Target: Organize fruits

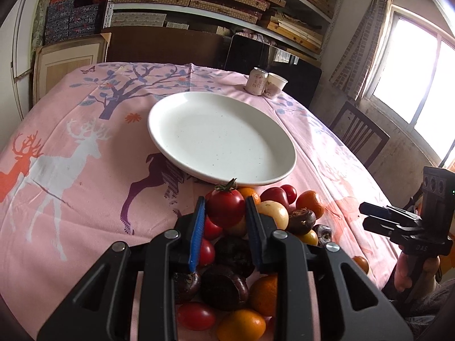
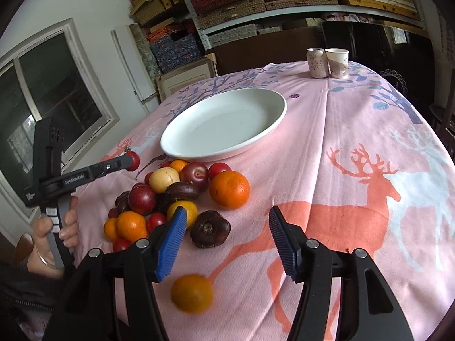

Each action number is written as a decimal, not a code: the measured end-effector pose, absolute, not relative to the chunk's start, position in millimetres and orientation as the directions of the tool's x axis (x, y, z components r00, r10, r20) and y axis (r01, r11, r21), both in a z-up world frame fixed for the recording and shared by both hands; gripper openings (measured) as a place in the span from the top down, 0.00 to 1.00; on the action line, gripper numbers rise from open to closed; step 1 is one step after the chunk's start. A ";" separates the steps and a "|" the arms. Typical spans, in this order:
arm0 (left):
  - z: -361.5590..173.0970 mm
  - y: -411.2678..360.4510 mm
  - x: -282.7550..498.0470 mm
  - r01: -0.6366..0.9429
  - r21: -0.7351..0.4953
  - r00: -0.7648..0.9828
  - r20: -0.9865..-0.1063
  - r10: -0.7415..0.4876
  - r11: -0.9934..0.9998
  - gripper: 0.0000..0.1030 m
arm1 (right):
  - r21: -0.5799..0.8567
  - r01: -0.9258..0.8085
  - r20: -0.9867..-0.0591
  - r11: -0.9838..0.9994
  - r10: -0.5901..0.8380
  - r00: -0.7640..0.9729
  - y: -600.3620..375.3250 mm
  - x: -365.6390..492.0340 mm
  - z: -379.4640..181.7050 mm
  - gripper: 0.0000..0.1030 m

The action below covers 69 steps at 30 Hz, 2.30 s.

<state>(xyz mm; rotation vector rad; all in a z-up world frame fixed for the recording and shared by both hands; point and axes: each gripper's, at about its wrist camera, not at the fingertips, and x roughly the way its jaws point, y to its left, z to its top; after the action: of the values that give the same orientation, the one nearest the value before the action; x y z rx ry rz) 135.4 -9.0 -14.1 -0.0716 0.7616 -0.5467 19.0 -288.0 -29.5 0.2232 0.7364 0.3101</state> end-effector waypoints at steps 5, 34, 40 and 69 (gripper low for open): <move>-13.1 -16.7 126.8 0.464 -0.211 0.604 -0.635 -0.481 0.860 0.74 | 0.147 -0.260 -0.663 0.954 0.290 0.690 -266.4 3.0 -39.0 0.35; -32.0 -76.8 242.0 0.455 -0.165 0.496 -0.769 -0.403 0.875 0.73 | 0.247 -0.180 -0.718 0.952 0.305 0.626 -246.9 180.6 -27.7 0.63; -14.7 -52.5 212.9 0.436 -0.185 0.553 -0.717 -0.424 0.881 0.33 | 0.210 -0.183 -0.664 0.960 0.278 0.694 -252.0 140.9 -14.9 0.46; -61.8 -21.6 36.6 0.565 0.064 0.598 -0.719 -0.354 0.823 0.61 | 0.242 -0.121 -0.682 0.963 0.257 0.685 -268.0 30.4 -47.3 0.47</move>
<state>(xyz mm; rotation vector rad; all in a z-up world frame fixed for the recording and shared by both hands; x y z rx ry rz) 36.6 -21.6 -61.8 0.2998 0.7594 -0.5422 30.4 -268.0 -47.3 0.1835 0.7899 0.2131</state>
